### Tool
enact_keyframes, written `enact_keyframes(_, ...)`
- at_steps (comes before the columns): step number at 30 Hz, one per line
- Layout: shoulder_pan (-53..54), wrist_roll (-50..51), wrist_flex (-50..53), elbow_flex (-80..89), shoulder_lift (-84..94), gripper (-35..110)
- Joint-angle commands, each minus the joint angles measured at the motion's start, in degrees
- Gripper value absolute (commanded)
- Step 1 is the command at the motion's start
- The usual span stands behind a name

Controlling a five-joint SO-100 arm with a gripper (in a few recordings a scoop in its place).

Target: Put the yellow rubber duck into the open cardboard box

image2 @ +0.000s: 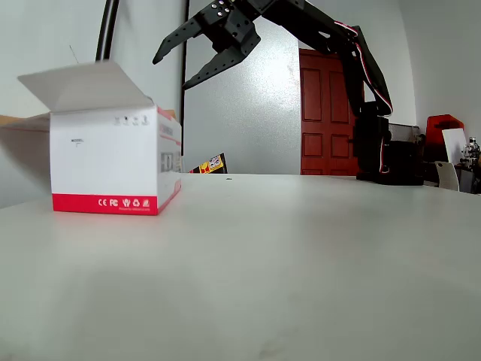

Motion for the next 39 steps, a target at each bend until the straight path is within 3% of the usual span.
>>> enact_keyframes(1, -0.18, 0.18, 0.26, -3.16, 0.62, 21)
enact_keyframes(7, -0.09, 0.18, 2.99, -3.16, 2.9, 18)
enact_keyframes(12, 0.53, 0.18, 8.09, -3.16, 9.23, 4)
enact_keyframes(26, 8.88, 1.49, 22.94, -2.46, 30.94, -1)
enact_keyframes(39, 15.91, 3.16, 22.5, 25.58, 65.3, -1)
